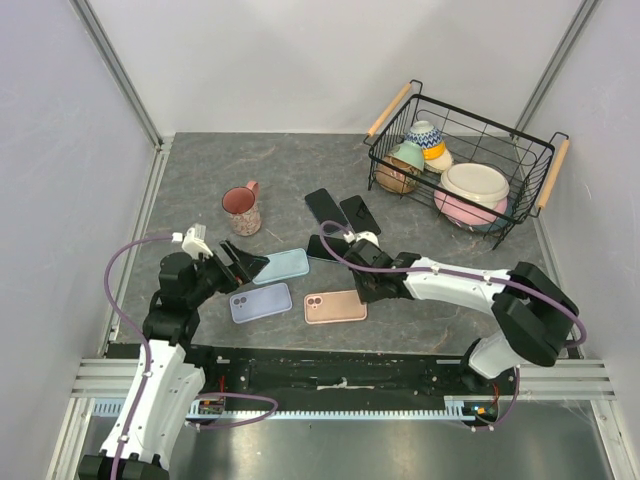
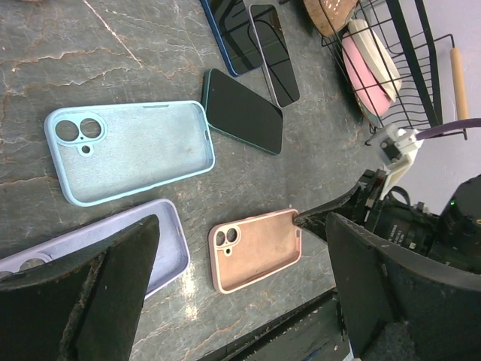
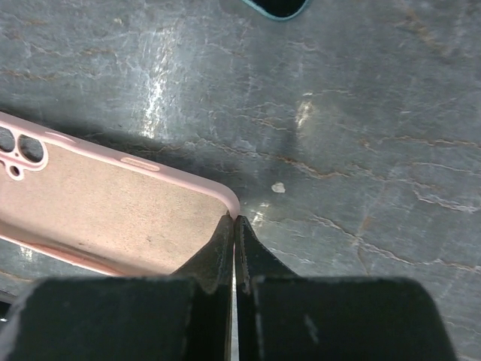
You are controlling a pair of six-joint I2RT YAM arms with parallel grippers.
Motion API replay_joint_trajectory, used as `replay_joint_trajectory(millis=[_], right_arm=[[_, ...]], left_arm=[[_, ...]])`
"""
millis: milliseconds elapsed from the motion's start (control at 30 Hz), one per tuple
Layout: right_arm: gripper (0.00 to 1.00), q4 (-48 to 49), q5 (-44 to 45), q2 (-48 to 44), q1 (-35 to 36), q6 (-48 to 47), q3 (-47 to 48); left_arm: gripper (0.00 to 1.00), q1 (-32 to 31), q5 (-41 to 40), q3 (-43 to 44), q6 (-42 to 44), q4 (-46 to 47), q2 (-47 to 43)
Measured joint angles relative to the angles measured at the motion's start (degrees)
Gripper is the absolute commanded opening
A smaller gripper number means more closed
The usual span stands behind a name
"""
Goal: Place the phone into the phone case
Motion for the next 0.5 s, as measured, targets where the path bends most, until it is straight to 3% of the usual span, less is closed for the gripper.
replay_joint_trajectory(millis=[167,233,367,400,500], right_arm=[[0.02,0.7,-1.4,2.0,1.3,0.0,0.0],[0.1,1.0,-2.0,2.0,1.5,0.0,0.0],[0.43,1.5,-2.5,1.6,1.5,0.0,0.0],[0.57,1.5,-2.4,1.2,1.5,0.3,0.0],[0.71,1.5,-1.6,-1.8,1.6,0.3,0.0]], left_arm=[[0.98,0.0,0.2,0.0,0.0,0.8,0.9],[0.98,0.0,0.2,0.0,0.0,0.9,1.3],[0.98,0.0,0.8,-0.5,0.0,2.1,1.8],[0.98,0.0,1.2,-0.7,0.0,2.4,1.9],[0.98,0.0,1.5,-0.7,0.0,2.7,2.8]])
